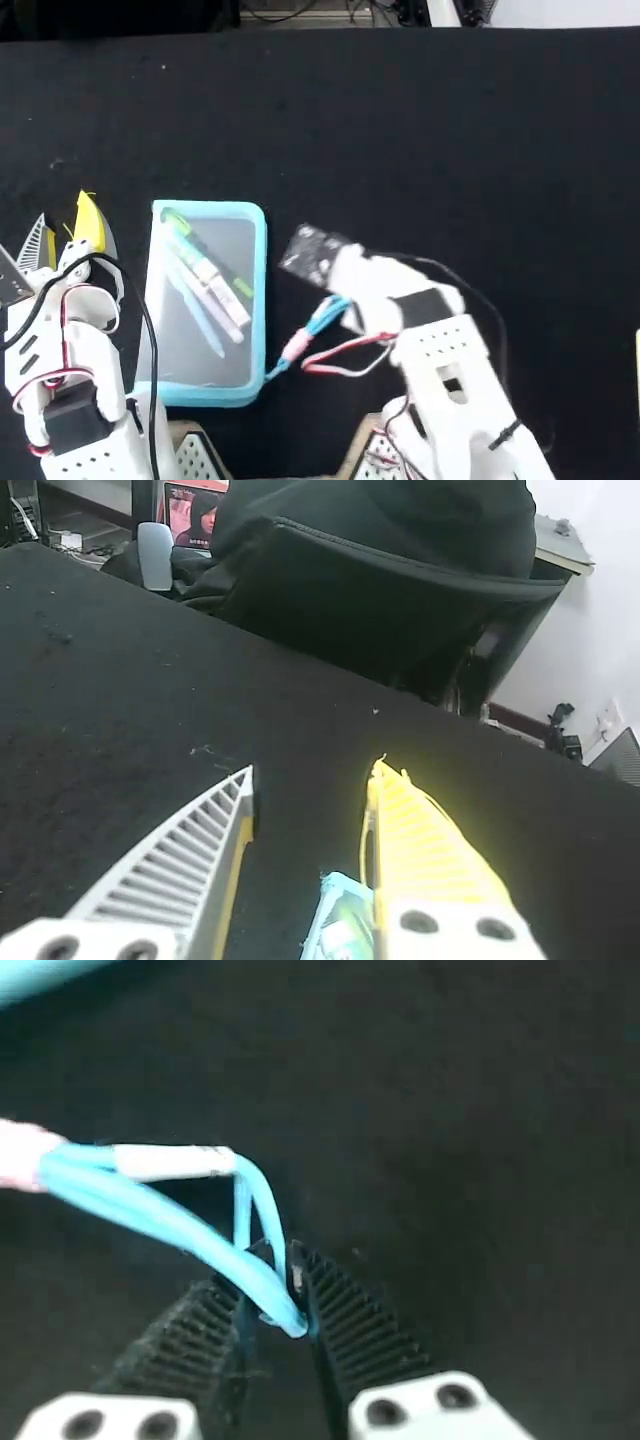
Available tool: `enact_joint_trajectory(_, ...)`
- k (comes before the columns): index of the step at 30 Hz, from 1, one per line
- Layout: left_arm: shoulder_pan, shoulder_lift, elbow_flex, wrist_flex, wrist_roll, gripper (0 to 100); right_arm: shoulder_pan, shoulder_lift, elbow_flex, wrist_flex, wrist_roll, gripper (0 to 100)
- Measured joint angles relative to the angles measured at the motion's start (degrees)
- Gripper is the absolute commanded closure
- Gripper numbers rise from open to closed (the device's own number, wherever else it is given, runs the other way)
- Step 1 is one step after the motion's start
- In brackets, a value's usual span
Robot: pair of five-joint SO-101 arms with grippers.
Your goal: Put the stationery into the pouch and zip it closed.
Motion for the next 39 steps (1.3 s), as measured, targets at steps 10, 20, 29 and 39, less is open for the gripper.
enact_joint_trajectory(10, 0.0, 0.0, 0.0, 0.0, 0.0, 81, 5.63, 0.0, -1.85, 11.87, 5.54, 74.0)
enact_joint_trajectory(20, -0.09, 0.0, 0.0, 0.0, 0.0, 81, -20.57, 0.0, -3.96, 18.55, 6.33, 73.7)
enact_joint_trajectory(29, -0.09, 0.09, 0.0, 0.97, 0.0, 81, -34.99, 0.0, -0.44, 14.68, 8.0, 74.0)
enact_joint_trajectory(39, -0.09, 0.09, 0.0, 1.14, 0.0, 81, -36.92, 0.0, 7.56, 7.47, -3.87, 74.0)
